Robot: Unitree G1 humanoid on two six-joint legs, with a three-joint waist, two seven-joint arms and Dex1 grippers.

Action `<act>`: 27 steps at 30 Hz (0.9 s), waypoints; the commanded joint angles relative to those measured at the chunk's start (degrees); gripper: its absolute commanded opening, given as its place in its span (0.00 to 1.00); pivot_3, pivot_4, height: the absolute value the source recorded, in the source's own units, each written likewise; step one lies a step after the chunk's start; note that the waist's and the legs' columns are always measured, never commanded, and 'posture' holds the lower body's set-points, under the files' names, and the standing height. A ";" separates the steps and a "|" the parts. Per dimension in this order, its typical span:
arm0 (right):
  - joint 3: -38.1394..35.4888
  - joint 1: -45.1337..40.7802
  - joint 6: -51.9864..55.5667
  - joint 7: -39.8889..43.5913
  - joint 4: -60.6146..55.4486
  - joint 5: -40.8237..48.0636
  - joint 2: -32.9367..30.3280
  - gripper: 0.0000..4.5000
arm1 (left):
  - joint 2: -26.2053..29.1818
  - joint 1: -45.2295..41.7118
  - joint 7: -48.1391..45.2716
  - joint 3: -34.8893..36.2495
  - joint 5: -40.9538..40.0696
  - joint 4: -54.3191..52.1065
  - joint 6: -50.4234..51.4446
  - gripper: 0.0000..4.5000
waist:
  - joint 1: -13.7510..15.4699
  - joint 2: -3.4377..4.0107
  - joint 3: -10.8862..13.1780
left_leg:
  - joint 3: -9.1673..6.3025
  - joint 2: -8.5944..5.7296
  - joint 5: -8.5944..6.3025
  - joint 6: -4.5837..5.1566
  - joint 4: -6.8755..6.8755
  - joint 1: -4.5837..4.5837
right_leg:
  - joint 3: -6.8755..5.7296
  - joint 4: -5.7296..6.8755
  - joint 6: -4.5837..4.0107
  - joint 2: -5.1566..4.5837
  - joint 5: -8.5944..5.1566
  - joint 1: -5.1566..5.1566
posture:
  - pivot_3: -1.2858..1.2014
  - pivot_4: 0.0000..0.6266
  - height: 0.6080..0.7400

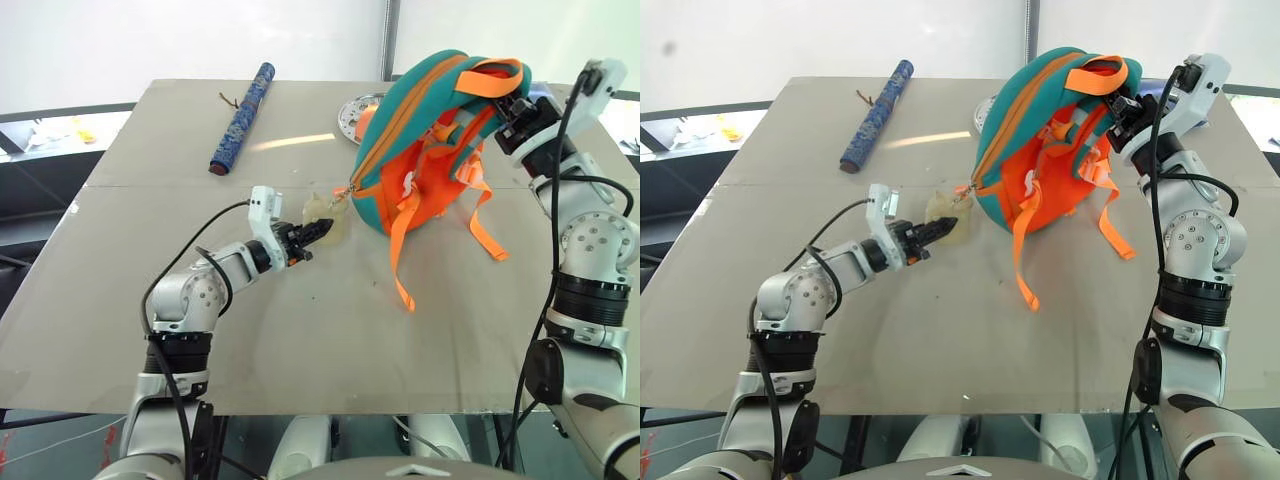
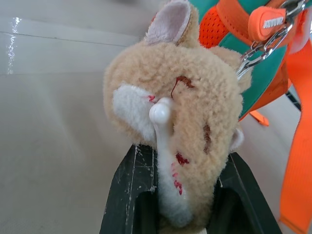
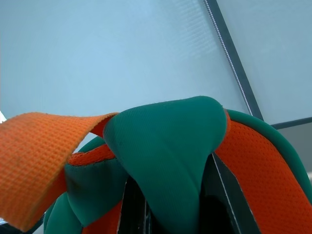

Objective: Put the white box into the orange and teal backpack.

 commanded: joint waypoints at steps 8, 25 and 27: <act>-2.71 18.80 4.11 0.95 -26.36 1.76 -12.88 0.00 | -1.63 -1.50 -5.20 -5.13 4.74 -6.08 -6.25 0.08 | 1.44 0.02 0.00 | -0.05 -0.02 0.00 0.00 -0.02 -0.16 | -0.08 0.01 0.00 -0.02 -0.01 -0.07 | 0.52 0.24 0.95; -8.76 44.52 7.36 17.41 -34.53 -3.56 -27.50 1.00 | 9.41 4.16 -19.56 -2.30 9.62 -11.35 -14.61 0.99 | 1.72 -0.02 -0.02 | 0.22 0.06 -0.03 0.11 0.06 0.06 | 0.11 -0.11 0.02 0.05 0.12 0.11 | 0.52 0.24 0.95; -10.87 48.38 8.34 21.26 -35.25 -2.33 -29.61 1.00 | 8.03 5.60 -18.90 0.38 8.57 -12.25 -17.34 0.99 | 2.00 -0.02 -0.02 | 0.20 0.06 -0.04 0.13 0.11 0.07 | 0.10 -0.13 0.02 0.05 0.12 0.15 | 0.52 0.24 0.95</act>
